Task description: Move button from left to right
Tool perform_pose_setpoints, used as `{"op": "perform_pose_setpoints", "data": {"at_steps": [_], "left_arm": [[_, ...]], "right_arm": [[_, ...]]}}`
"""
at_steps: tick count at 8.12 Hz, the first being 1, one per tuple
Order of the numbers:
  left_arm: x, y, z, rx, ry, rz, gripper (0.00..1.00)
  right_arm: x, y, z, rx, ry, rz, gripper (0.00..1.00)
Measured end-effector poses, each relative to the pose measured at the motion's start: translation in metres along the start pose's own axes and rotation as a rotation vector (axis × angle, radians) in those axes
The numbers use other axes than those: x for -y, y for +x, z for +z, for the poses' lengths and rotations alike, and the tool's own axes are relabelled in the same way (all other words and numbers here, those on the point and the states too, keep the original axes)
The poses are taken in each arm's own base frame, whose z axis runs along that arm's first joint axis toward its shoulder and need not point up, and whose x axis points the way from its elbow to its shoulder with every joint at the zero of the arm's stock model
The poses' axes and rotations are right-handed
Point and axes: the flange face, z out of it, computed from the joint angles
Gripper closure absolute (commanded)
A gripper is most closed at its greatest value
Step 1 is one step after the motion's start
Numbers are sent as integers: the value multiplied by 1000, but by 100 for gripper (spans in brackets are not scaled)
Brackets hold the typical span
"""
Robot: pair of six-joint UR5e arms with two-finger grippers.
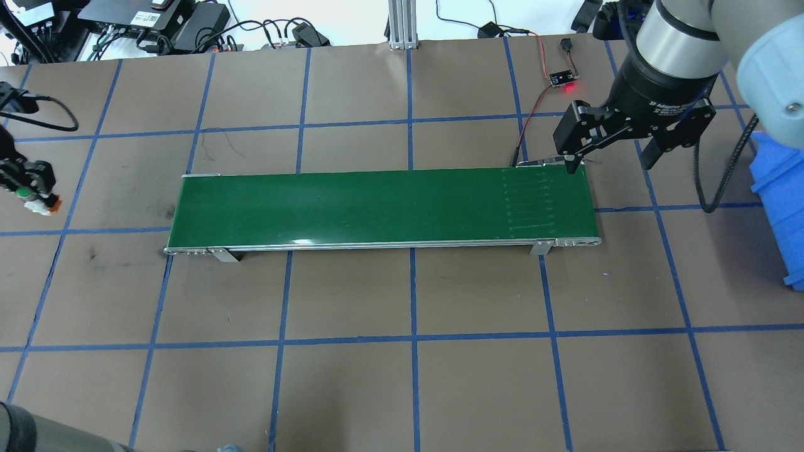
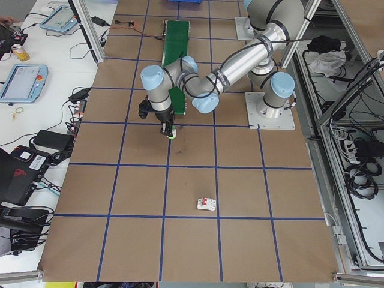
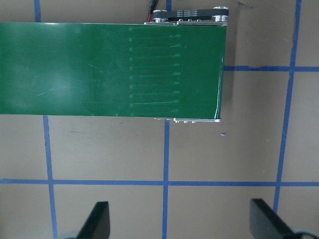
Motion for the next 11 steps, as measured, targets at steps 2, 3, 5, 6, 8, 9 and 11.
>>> {"op": "perform_pose_setpoints", "data": {"at_steps": [2, 3, 5, 6, 8, 9, 11], "left_arm": [[29, 110, -35, -22, 15, 9, 100], [40, 161, -43, -39, 28, 5, 100], [50, 225, -47, -51, 36, 10, 100], [55, 236, -41, -53, 29, 14, 100], [71, 241, -21, -55, 27, 14, 100], [77, 242, -13, -65, 28, -5, 100], [82, 245, -7, -99, 32, -64, 100]], "right_arm": [[0, 0, 0, 0, 0, 0, 0], [0, 0, 0, 0, 1, 0, 0], [0, 0, 0, 0, 0, 0, 0], [0, 0, 0, 0, 0, 0, 0], [0, 0, 0, 0, 0, 0, 0], [0, 0, 0, 0, 1, 0, 0], [0, 0, 0, 0, 1, 0, 0]]}}
